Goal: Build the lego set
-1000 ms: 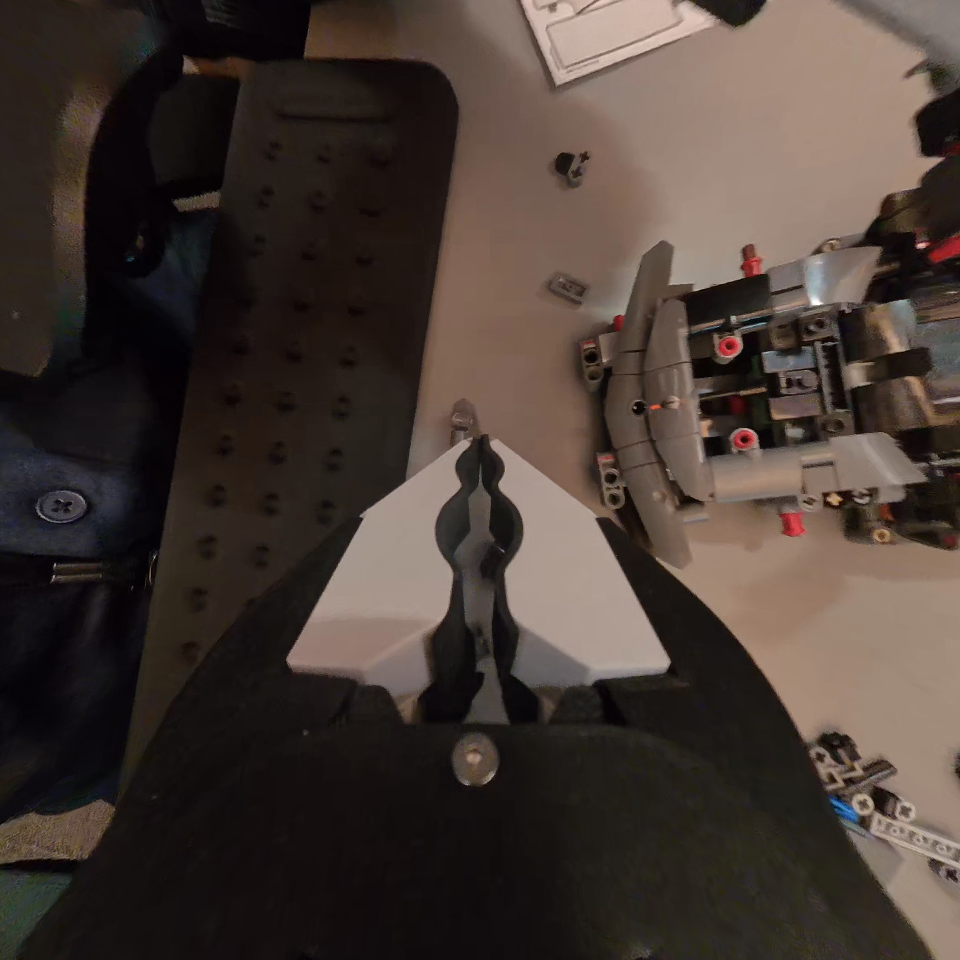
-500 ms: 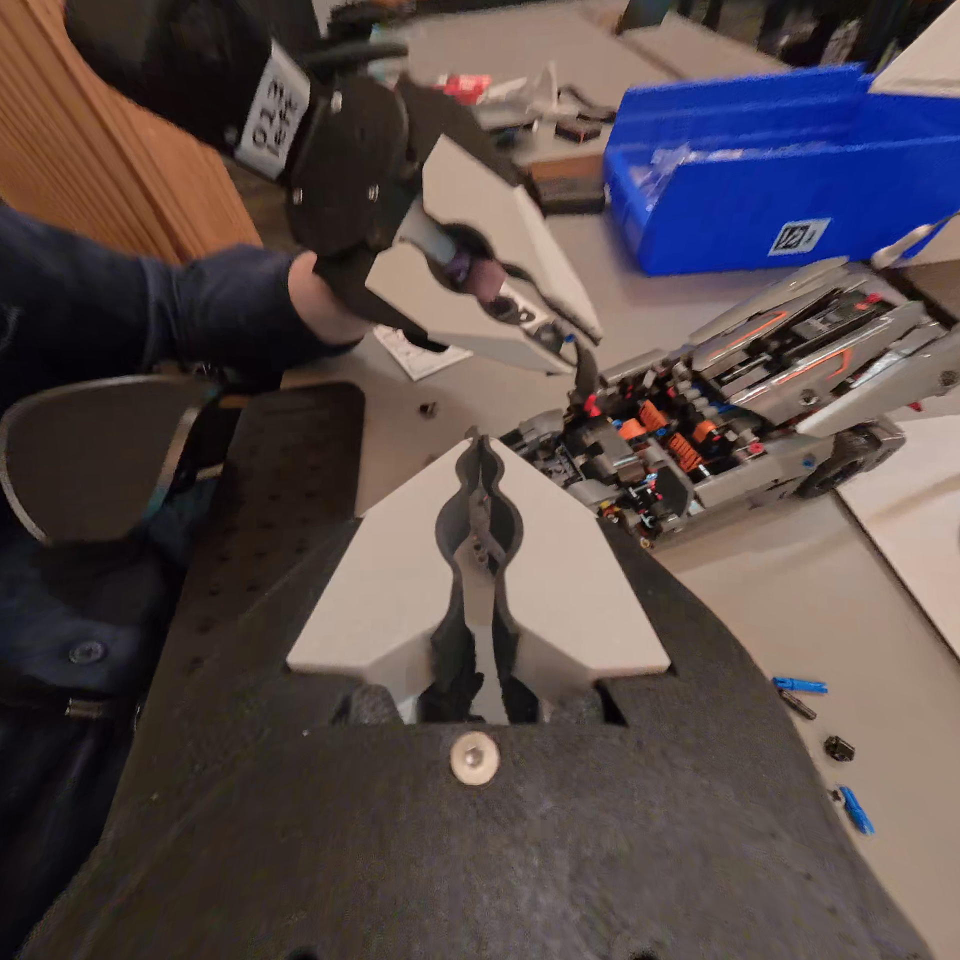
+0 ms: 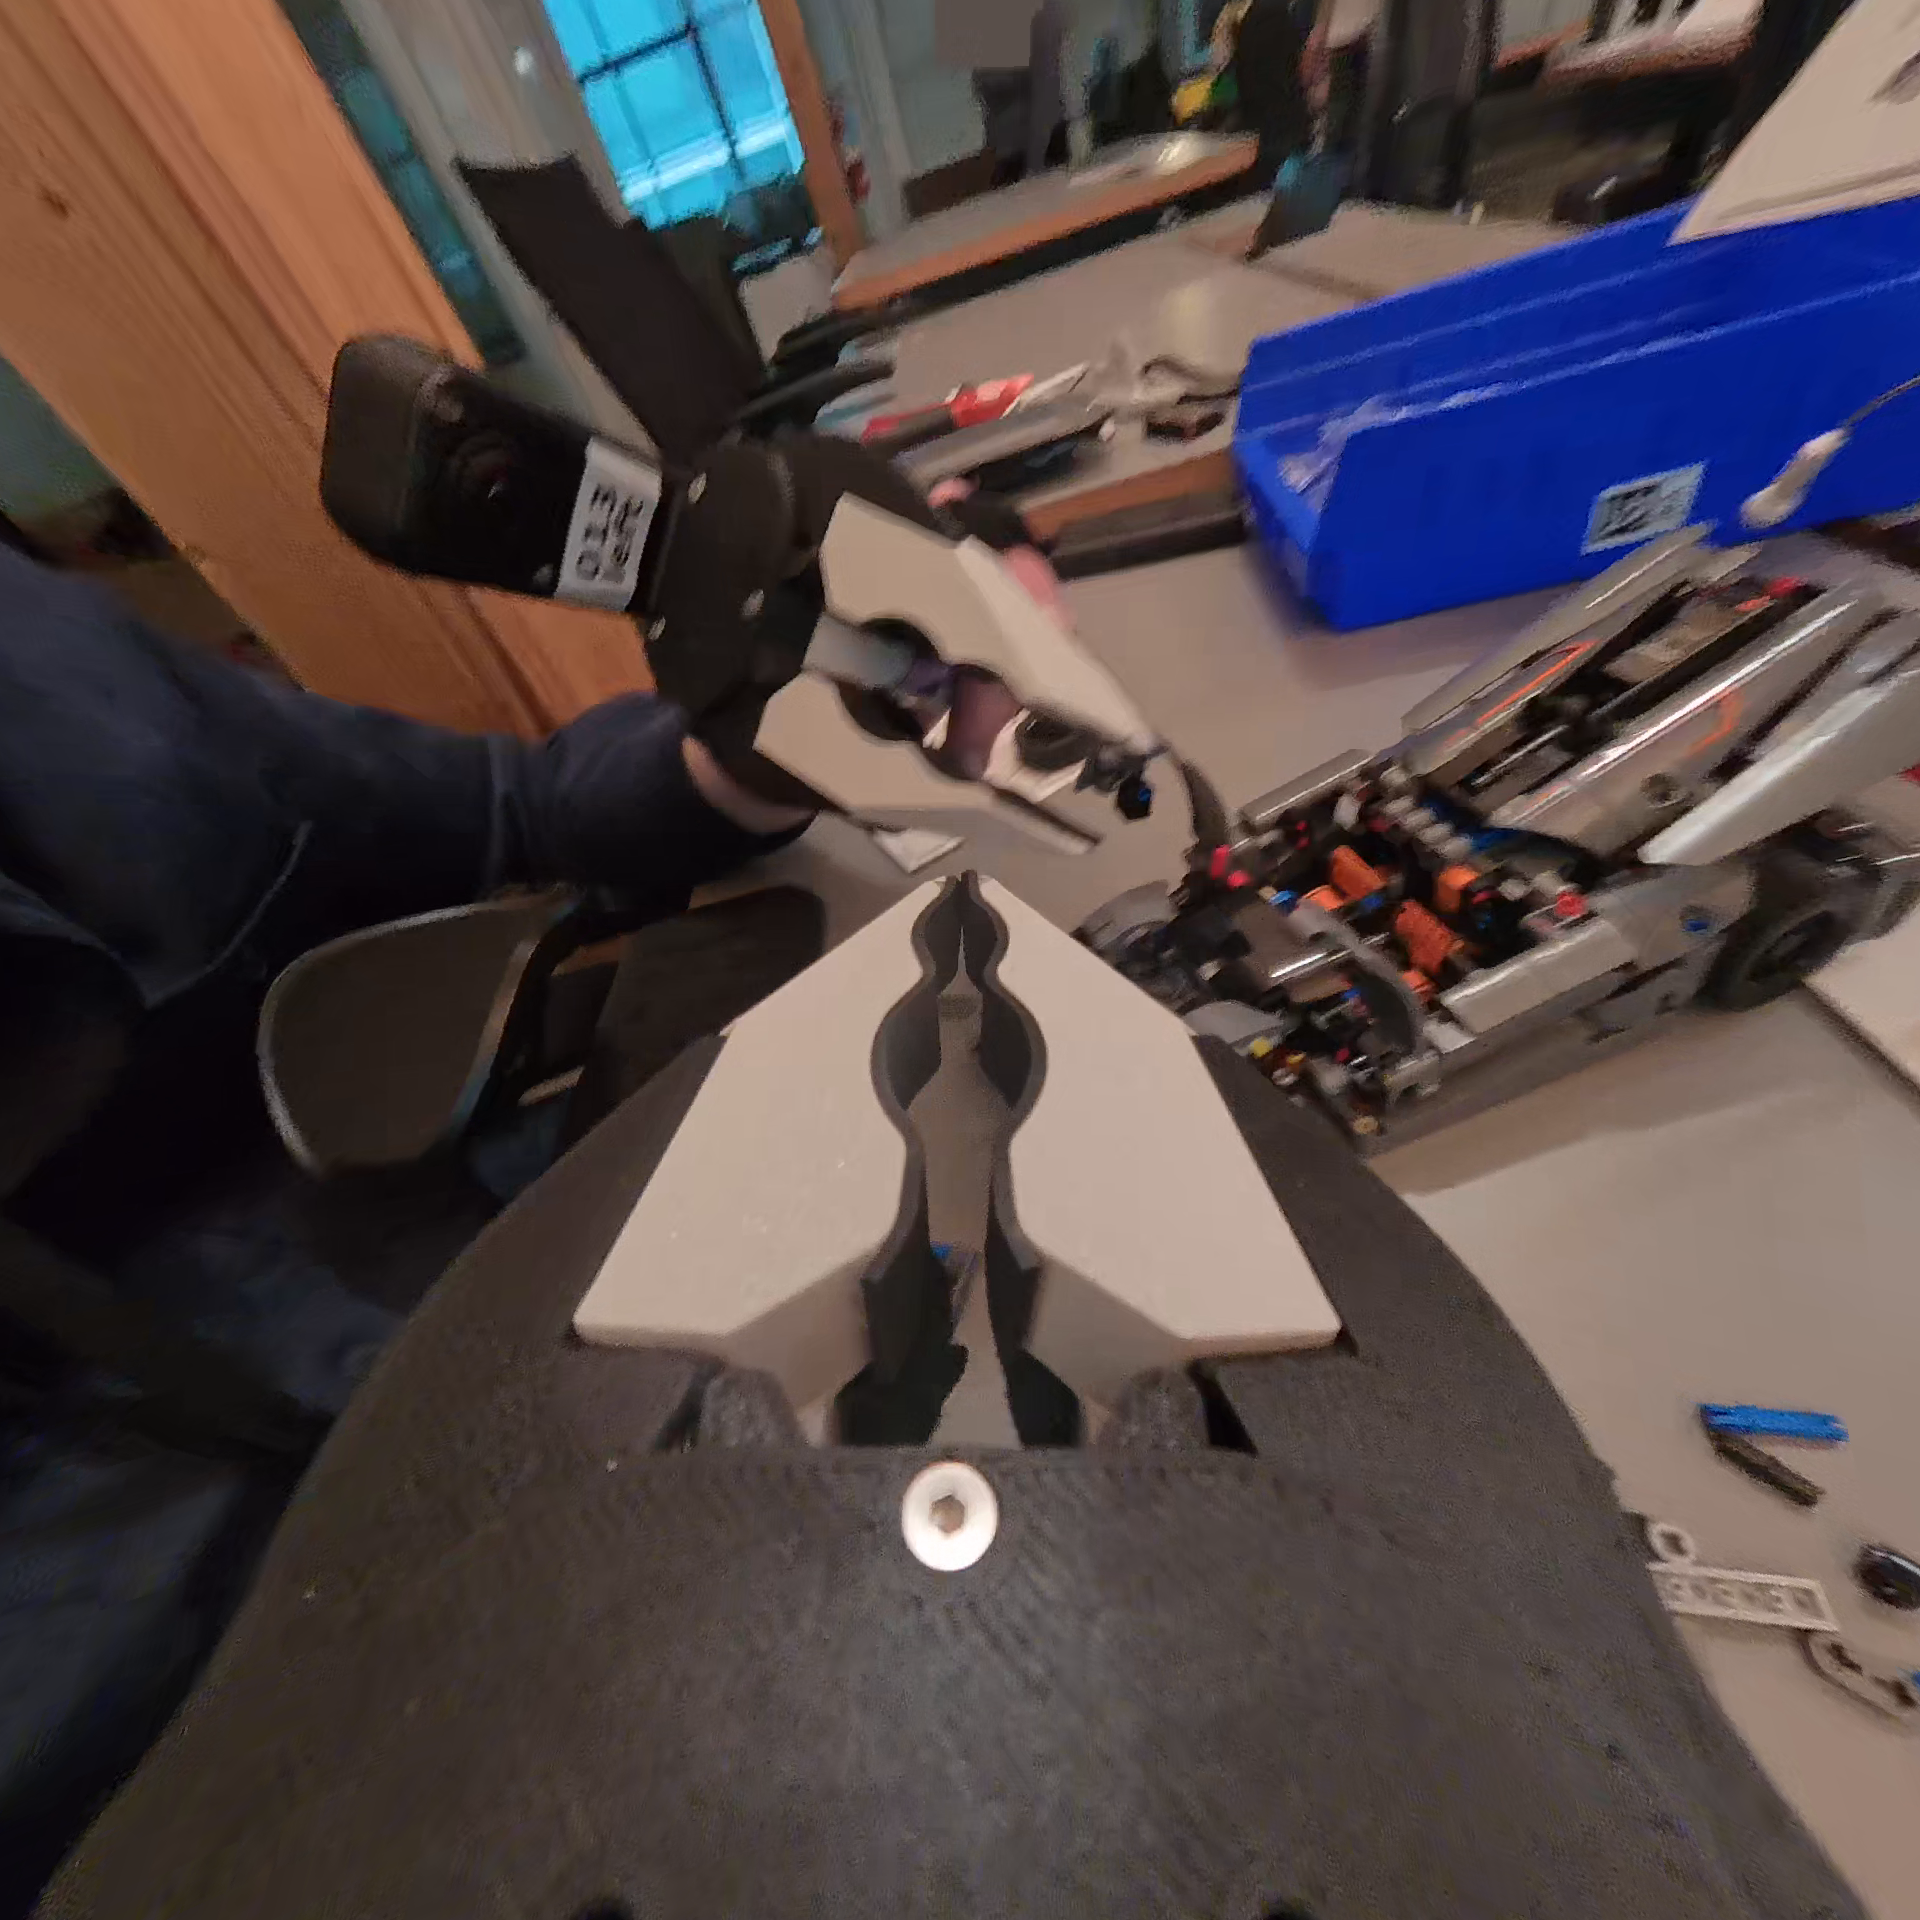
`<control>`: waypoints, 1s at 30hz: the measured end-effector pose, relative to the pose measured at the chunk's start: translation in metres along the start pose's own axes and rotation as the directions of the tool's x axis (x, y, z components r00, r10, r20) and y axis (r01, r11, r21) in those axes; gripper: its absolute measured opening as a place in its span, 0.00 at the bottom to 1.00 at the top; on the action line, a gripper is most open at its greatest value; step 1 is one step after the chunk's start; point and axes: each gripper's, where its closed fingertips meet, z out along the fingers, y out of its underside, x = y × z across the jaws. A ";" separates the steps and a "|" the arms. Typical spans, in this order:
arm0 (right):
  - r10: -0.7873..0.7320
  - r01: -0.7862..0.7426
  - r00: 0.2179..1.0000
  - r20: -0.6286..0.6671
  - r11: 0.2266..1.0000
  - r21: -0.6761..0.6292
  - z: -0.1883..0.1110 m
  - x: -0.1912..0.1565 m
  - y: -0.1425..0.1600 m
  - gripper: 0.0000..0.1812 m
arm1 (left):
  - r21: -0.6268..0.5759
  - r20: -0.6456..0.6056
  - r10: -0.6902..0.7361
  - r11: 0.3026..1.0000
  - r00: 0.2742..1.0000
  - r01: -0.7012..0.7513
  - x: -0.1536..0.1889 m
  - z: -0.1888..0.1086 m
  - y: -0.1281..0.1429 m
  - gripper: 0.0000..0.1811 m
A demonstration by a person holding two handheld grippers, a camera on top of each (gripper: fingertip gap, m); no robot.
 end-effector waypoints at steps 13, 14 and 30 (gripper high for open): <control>-0.152 0.208 0.978 0.142 0.736 -0.644 0.057 -0.031 0.129 0.12 | -0.014 0.009 -0.009 1.000 1.000 0.009 -0.003 0.000 0.005 0.08; -0.164 0.215 0.977 0.140 0.720 -0.660 0.057 -0.029 0.134 0.12 | -0.015 0.010 -0.006 1.000 1.000 0.006 -0.003 -0.001 0.005 0.08; 0.015 0.032 0.992 0.124 0.930 -0.366 0.038 -0.025 0.070 0.07 | 0.046 -0.076 -0.016 0.999 0.997 0.020 0.006 -0.008 -0.005 0.14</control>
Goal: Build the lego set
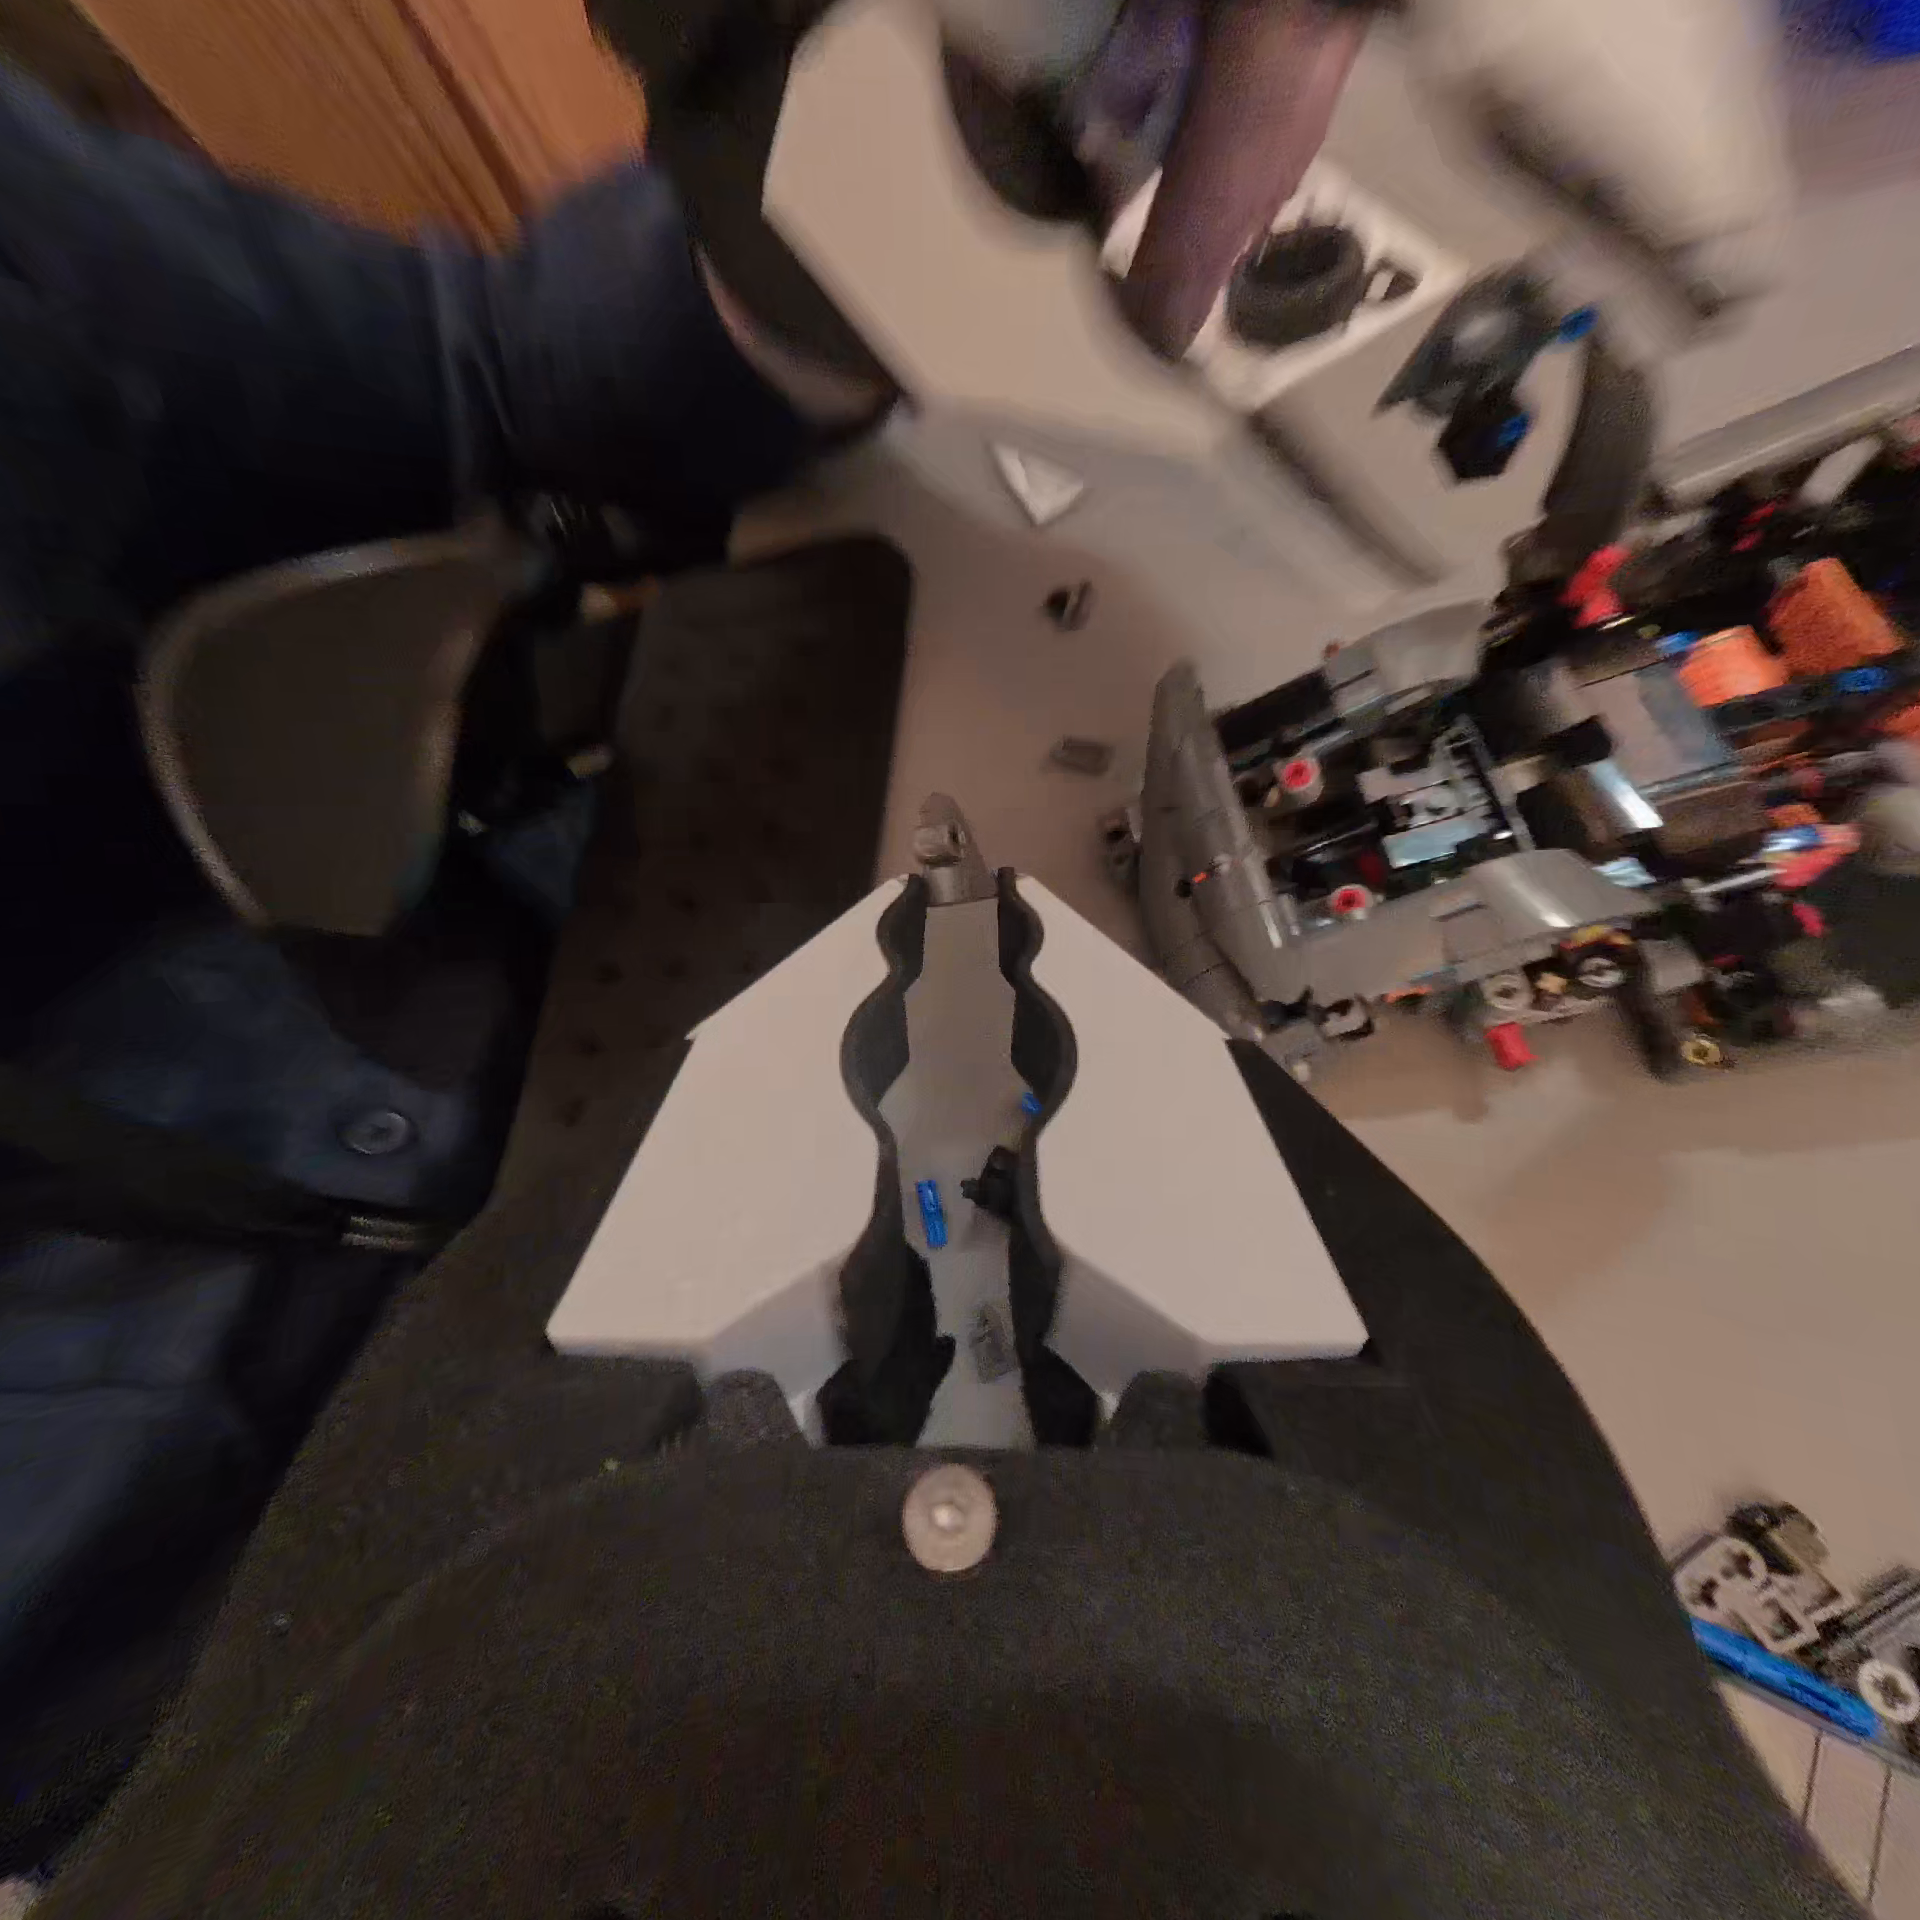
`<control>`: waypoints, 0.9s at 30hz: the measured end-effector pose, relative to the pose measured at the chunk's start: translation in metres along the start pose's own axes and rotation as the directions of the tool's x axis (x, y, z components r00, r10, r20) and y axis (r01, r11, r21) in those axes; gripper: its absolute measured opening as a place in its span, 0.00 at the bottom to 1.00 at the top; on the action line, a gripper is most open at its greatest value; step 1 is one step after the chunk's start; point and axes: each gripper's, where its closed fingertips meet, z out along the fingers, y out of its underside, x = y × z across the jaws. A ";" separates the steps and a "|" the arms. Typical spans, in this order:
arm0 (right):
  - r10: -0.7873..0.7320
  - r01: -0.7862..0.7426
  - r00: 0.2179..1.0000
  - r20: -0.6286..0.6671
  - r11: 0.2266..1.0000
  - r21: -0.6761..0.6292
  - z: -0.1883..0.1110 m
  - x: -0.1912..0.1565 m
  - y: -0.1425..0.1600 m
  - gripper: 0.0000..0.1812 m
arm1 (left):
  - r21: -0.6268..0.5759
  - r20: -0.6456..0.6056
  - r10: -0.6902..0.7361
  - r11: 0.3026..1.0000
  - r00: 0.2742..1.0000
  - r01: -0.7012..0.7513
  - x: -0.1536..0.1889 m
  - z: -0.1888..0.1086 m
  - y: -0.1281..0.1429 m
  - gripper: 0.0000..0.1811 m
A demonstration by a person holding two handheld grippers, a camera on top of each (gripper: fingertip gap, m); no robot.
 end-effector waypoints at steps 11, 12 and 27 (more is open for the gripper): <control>0.115 -0.146 0.980 0.161 0.970 0.195 -0.044 -0.001 -0.021 0.07 | -0.008 -0.086 0.307 0.951 0.948 -0.308 0.045 0.002 -0.017 0.14; 0.127 -0.159 0.977 0.173 0.969 0.190 -0.043 -0.002 -0.021 0.06 | -0.001 -0.089 0.323 0.946 0.942 -0.324 0.049 0.002 -0.019 0.13; 0.137 -0.132 0.991 -0.002 0.960 0.248 -0.063 0.020 -0.022 0.12 | -0.050 -0.076 0.247 0.967 0.966 -0.251 0.042 0.007 -0.010 0.02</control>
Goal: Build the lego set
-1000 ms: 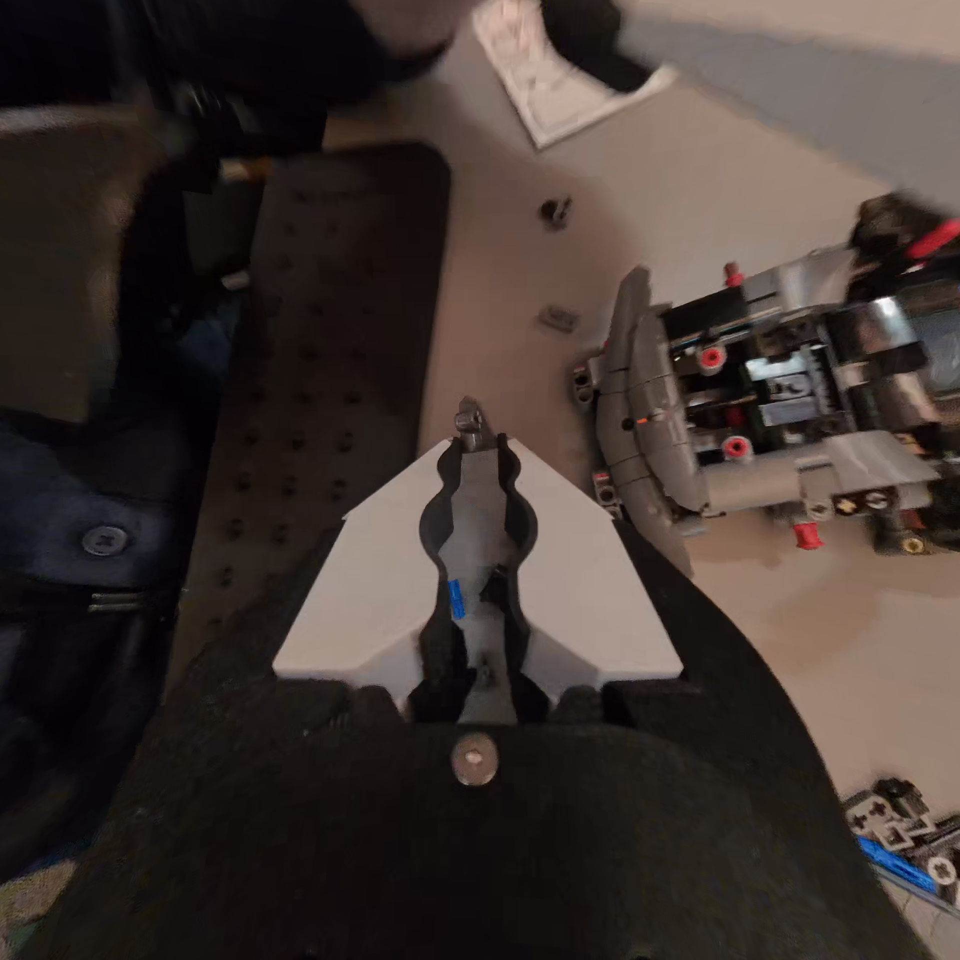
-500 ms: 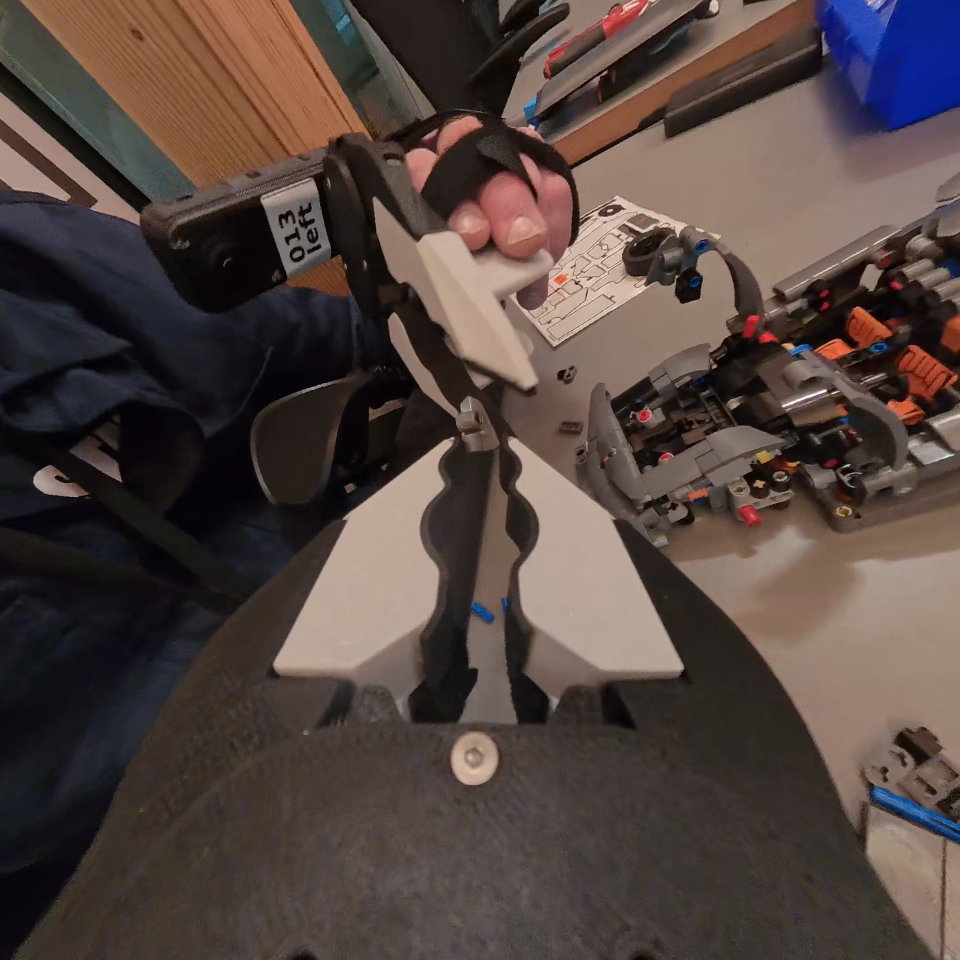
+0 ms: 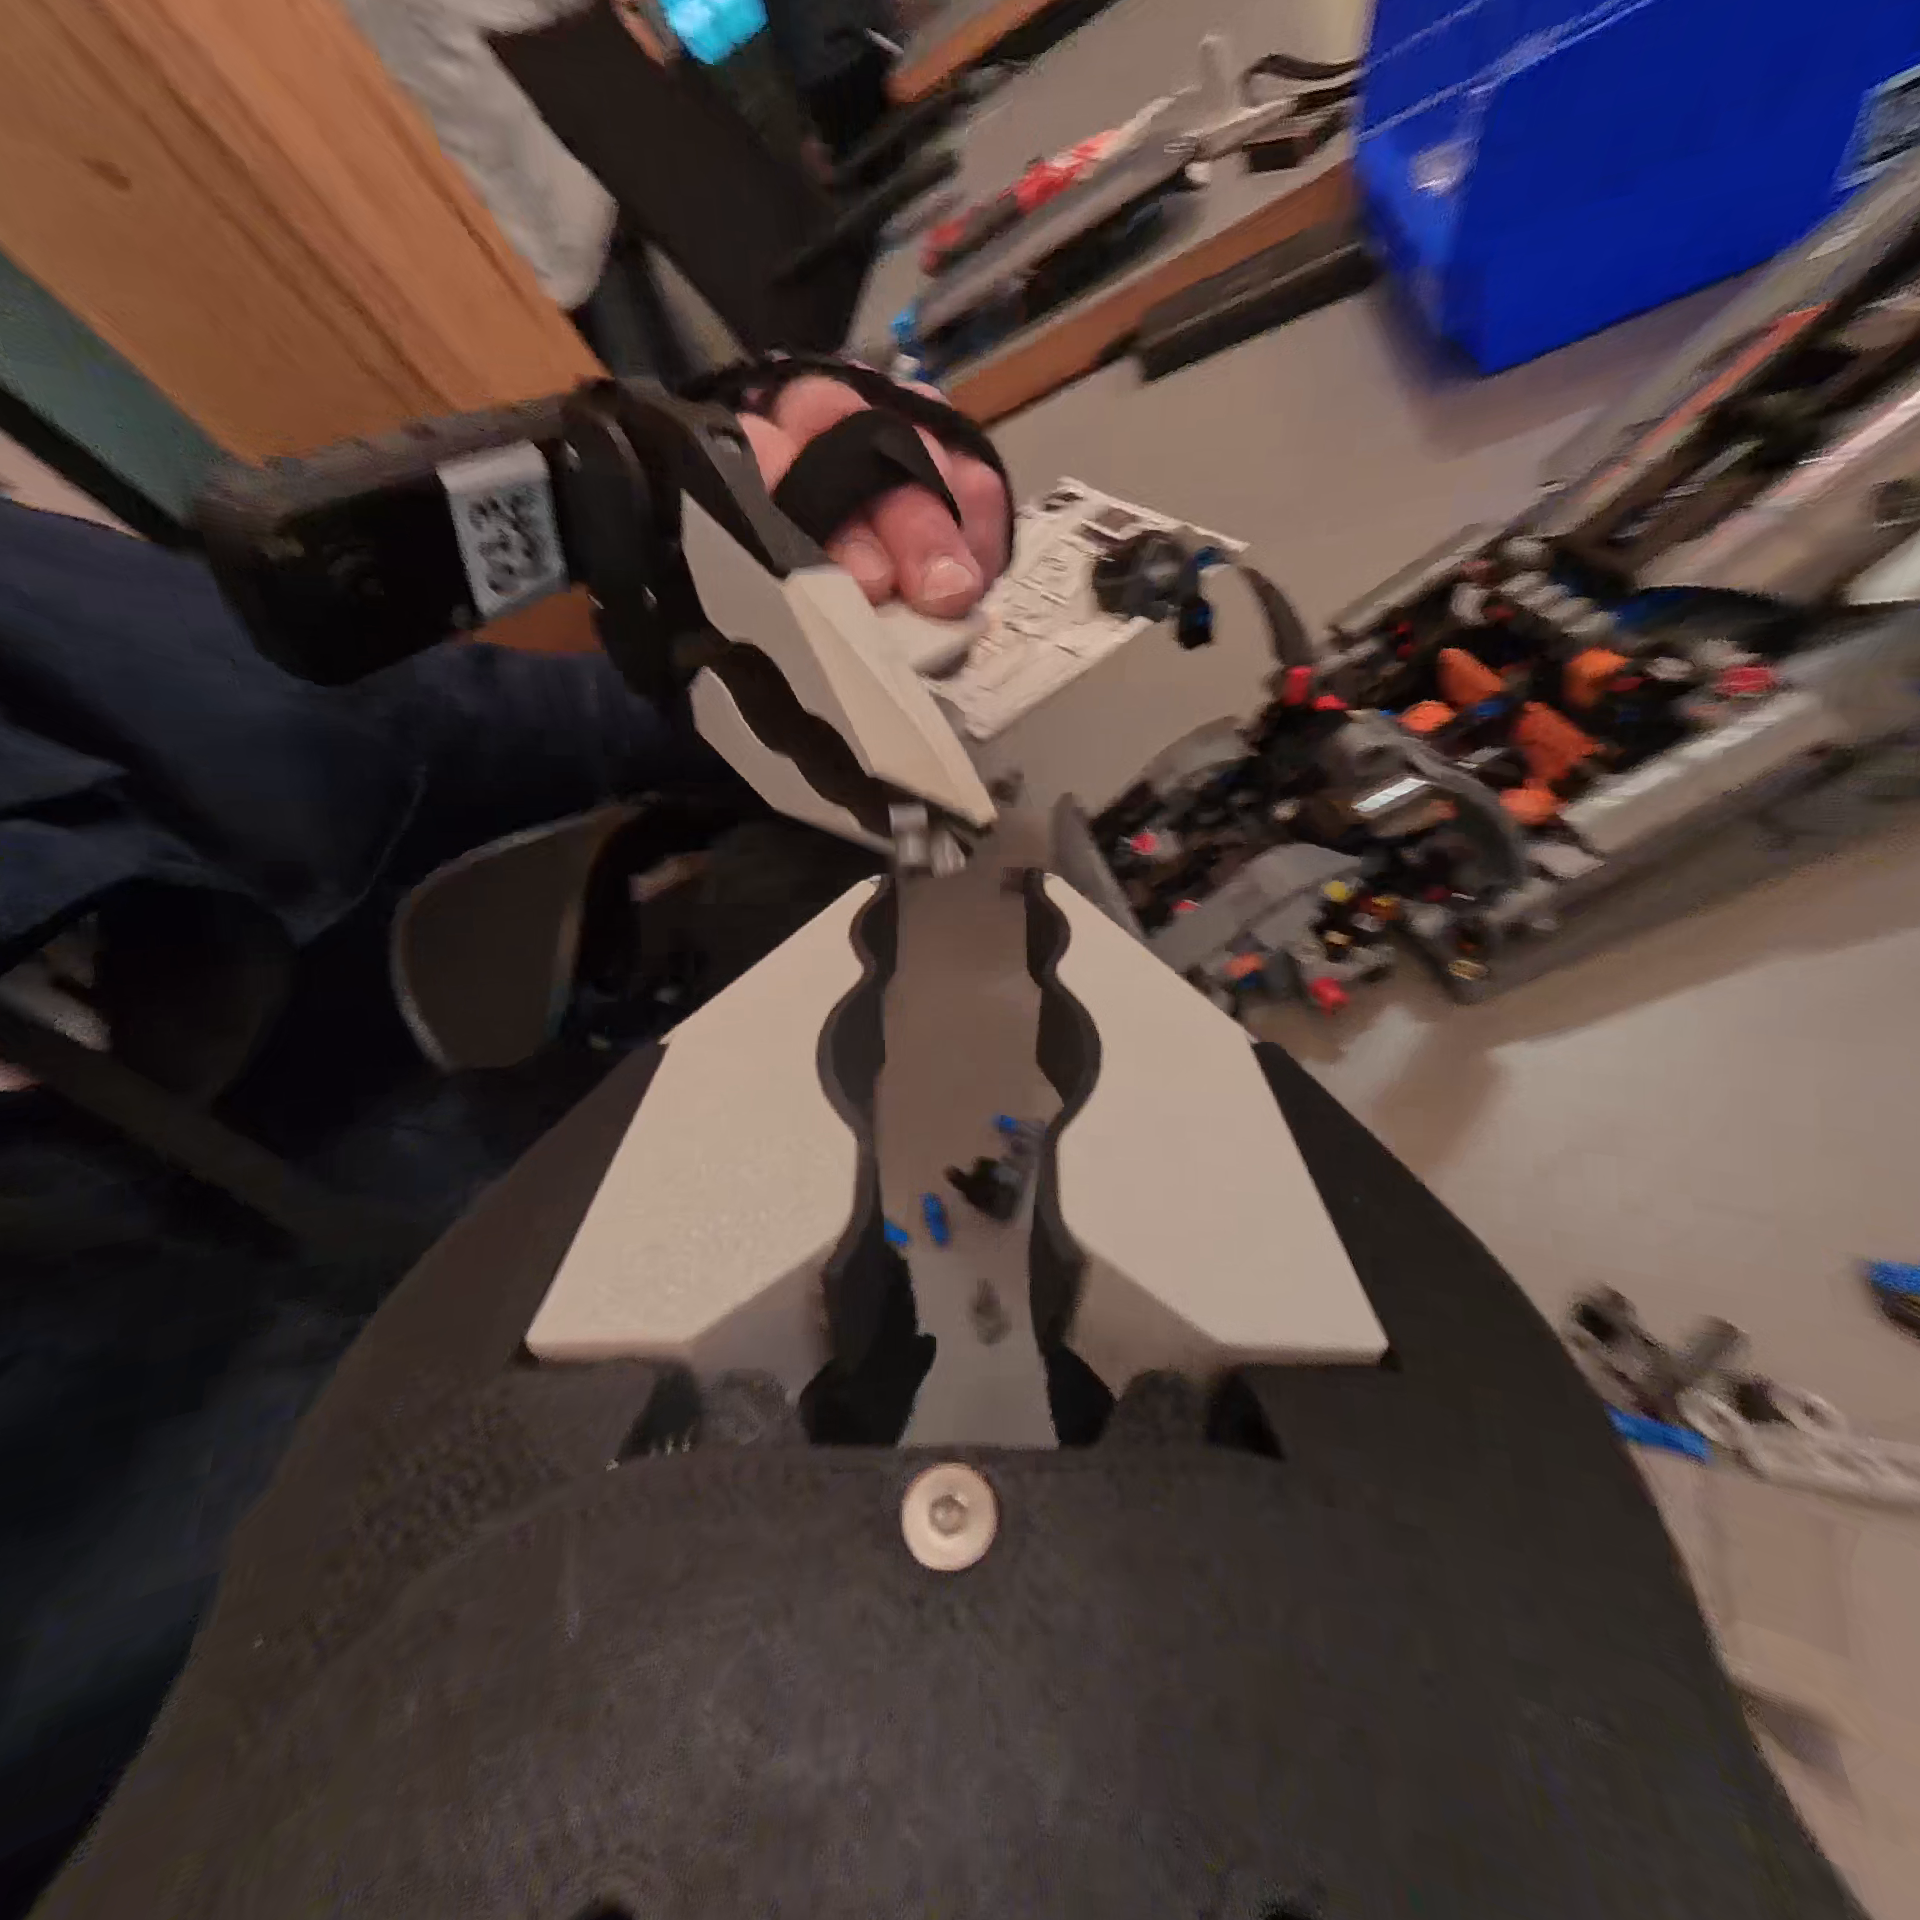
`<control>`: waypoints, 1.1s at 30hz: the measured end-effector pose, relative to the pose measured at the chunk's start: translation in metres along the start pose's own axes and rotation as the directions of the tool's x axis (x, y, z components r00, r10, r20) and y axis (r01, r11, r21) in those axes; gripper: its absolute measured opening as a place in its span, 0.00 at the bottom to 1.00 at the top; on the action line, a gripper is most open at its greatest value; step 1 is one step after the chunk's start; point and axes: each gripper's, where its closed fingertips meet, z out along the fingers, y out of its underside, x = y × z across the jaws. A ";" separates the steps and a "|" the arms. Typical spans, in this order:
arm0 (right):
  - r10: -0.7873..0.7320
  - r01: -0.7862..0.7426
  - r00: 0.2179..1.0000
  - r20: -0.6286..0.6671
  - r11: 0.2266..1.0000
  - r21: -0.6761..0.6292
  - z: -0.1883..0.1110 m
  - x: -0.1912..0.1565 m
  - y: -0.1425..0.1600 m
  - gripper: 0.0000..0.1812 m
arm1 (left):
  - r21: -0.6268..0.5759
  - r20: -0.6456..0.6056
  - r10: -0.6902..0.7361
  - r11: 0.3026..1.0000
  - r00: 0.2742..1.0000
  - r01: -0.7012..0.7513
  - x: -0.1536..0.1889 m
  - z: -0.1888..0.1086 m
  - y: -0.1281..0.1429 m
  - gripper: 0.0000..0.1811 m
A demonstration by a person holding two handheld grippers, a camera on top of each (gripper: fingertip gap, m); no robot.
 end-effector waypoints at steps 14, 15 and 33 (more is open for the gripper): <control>-0.420 0.311 0.907 -0.037 0.727 -0.613 0.038 -0.019 0.119 0.04 | -0.018 0.004 -0.083 0.996 0.997 0.083 -0.006 0.006 0.014 0.01; -0.423 0.306 0.905 -0.040 0.715 -0.629 0.038 -0.016 0.122 0.04 | -0.020 0.004 -0.082 0.996 0.997 0.082 -0.006 0.006 0.014 0.02; -0.197 0.148 0.970 -0.139 0.942 -0.302 0.007 -0.007 0.076 0.01 | -0.021 -0.030 -0.137 0.990 0.990 0.137 -0.002 0.009 0.017 0.02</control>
